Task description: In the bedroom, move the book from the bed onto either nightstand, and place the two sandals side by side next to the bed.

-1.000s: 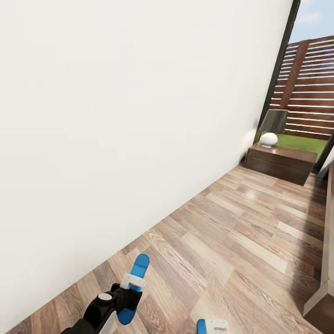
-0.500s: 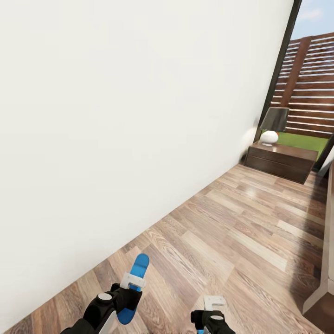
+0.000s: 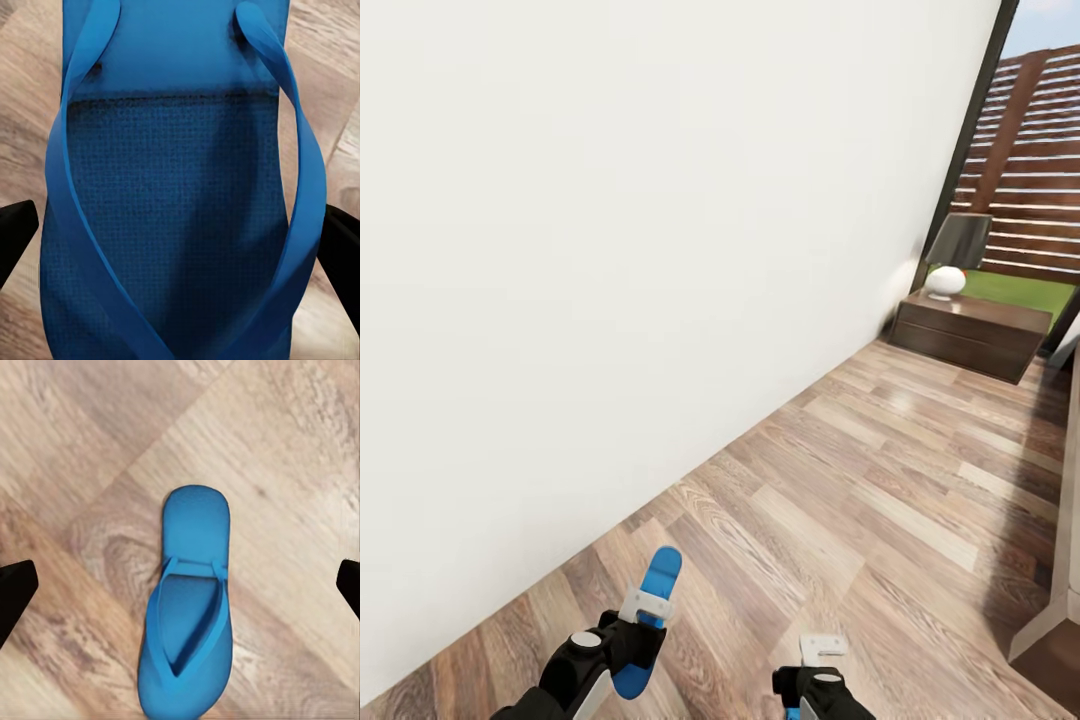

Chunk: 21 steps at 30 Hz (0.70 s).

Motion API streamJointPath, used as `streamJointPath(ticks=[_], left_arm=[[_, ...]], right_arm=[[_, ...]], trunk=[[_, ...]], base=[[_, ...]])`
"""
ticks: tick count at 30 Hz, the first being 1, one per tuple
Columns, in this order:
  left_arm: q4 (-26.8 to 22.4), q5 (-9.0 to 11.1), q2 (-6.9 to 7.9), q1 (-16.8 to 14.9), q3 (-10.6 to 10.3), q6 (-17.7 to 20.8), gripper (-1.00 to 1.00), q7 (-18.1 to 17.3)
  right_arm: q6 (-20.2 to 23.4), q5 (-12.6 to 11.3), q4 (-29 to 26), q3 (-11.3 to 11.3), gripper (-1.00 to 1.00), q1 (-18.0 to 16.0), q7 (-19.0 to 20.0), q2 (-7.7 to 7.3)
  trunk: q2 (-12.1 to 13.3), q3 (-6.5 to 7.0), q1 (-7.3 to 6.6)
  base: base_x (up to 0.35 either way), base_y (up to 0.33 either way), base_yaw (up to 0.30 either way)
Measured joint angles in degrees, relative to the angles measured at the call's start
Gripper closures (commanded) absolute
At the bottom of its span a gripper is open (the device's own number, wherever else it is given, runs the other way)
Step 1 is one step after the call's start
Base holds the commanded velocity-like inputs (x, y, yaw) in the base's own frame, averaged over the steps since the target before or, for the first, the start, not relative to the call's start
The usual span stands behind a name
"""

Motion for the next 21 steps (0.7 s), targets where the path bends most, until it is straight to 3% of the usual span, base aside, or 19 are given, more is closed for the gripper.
streamJointPath(ticks=[21], left_arm=[[-0.18, 0.04, 0.00, 0.00, 0.00, 0.00, 1.00, 0.00]], right_arm=[[0.15, -0.15, 0.17, -0.24, -1.00, -1.82, 0.00, -0.64]], trunk=[[-0.28, -4.66, 0.54]], base=[[0.000, 0.000, 0.000]])
